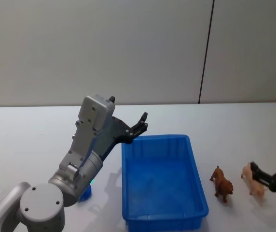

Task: Pick up the two dolls from the table and place them into the box.

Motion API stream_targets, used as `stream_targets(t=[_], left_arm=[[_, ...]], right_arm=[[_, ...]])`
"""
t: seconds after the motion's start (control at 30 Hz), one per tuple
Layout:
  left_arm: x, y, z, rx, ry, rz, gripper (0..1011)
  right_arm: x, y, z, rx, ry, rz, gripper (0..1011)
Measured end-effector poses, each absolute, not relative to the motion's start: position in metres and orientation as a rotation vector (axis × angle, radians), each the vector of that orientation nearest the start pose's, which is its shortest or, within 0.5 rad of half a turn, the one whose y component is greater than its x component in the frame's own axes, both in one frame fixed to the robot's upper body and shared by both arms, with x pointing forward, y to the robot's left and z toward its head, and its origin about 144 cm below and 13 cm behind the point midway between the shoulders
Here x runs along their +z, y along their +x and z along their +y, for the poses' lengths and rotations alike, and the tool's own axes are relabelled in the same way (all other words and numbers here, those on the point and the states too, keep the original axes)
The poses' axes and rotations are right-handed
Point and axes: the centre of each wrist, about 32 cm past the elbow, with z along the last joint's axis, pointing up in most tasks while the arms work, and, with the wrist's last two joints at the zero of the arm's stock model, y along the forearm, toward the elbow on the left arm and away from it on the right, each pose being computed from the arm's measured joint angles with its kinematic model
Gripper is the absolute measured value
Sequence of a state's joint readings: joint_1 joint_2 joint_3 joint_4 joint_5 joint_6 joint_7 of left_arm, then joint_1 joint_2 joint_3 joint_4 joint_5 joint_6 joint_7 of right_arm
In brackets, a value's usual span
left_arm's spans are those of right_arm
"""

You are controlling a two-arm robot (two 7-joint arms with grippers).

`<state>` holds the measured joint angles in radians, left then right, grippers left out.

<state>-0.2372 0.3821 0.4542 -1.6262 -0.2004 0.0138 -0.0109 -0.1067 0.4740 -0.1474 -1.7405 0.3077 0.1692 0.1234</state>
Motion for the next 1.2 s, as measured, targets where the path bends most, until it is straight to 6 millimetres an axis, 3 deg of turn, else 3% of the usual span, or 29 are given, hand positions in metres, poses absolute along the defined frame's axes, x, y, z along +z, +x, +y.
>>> stream_targets(t=[0.43,0.97,1.2], left_arm=[[1.204,0.492,0.198,1.124,0.061,-0.268,1003],[1.204,0.492,0.198,1.124,0.061,-0.268,1003],[1.204,0.492,0.198,1.124,0.061,-0.268,1003]], right_arm=[[1.147,0.427,-0.301,-1.229,-0.362,0.1,1001],[1.124,0.441,-0.291,-1.212,-0.426,0.152,1001],[1.117,0.446,-0.286,-1.208,-0.443,0.166,856]])
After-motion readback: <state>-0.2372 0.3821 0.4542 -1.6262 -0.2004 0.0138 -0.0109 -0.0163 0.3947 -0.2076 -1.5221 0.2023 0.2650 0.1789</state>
